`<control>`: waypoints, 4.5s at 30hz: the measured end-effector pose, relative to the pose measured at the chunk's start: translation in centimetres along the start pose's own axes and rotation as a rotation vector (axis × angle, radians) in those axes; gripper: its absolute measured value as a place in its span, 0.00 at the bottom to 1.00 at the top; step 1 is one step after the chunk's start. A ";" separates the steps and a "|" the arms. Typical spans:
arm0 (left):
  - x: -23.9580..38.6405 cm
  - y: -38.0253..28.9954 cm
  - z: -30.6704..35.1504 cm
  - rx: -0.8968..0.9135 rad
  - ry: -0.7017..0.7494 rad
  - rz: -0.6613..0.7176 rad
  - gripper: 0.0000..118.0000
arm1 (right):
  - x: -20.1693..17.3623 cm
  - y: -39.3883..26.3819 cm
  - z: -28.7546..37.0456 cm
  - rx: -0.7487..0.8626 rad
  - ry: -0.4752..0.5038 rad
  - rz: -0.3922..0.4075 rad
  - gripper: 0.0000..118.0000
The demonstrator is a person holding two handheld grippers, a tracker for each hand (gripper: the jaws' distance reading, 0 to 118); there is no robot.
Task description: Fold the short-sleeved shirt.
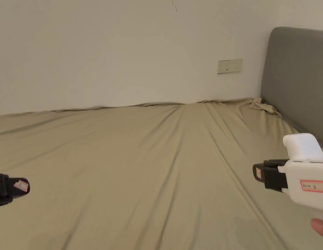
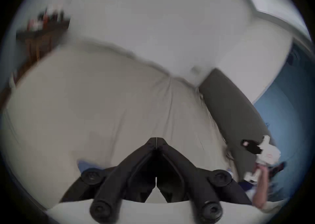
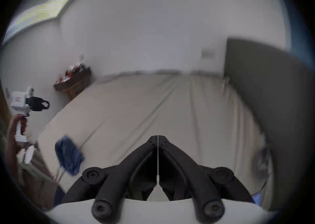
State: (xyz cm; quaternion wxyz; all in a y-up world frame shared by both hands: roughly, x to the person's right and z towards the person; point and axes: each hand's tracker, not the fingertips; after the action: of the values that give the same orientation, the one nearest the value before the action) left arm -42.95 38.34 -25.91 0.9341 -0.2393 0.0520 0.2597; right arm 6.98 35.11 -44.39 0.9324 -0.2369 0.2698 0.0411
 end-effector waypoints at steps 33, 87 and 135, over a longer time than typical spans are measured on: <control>16.0 -6.9 -1.8 0.469 0.487 -0.401 0.79 | -7.5 2.9 1.2 0.246 -0.194 0.010 0.93; 16.9 -6.9 -0.6 0.418 0.389 -0.371 1.00 | -8.3 4.1 4.2 0.222 -0.123 -0.052 1.00; 17.4 -7.1 -1.4 0.372 0.357 -0.380 1.00 | -8.0 4.7 3.7 0.210 -0.056 -0.109 1.00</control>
State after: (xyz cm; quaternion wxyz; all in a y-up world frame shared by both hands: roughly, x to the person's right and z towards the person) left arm -24.32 40.33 -28.00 0.9697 -0.1115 0.2164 0.0207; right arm 0.97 41.42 -39.43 0.9601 -0.1510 0.2334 -0.0315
